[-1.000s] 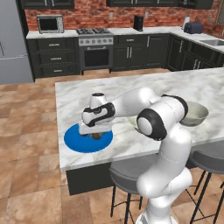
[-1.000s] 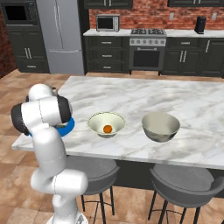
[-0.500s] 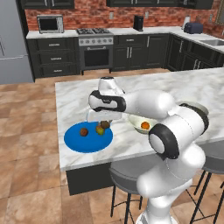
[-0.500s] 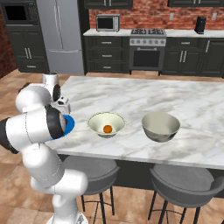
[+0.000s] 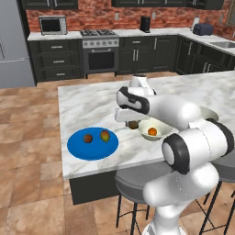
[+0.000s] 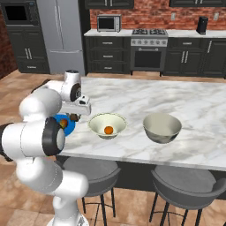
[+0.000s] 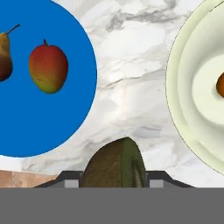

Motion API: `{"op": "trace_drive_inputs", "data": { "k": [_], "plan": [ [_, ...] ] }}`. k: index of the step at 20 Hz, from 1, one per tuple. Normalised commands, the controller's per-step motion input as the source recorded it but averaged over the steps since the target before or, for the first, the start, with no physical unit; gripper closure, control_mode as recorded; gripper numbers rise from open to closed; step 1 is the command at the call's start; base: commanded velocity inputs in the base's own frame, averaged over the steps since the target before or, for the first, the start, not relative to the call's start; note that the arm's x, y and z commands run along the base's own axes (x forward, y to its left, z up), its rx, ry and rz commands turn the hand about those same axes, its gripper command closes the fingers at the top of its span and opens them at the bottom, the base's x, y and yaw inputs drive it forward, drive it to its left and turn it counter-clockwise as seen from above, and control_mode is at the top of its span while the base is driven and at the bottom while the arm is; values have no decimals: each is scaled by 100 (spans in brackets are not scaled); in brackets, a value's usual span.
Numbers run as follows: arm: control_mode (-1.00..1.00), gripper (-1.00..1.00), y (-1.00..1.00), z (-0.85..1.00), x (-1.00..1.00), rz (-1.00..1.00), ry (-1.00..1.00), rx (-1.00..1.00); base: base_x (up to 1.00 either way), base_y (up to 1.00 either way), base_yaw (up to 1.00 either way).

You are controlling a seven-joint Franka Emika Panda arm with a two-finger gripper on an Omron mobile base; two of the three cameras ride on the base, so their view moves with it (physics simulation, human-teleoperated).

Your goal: Take the fruits from the plate on the dining counter and place two fruits in each bowl.

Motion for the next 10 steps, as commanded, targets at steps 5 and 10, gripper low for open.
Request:
{"op": "trace_drive_inputs", "data": {
  "k": [5, 10],
  "plan": [
    [-100, 100, -100, 0, 59, 0, 0, 2, 0, 0, 0],
    [-100, 100, -100, -12, 56, 0, 0, 0, 0, 0, 0]
  ]
}}
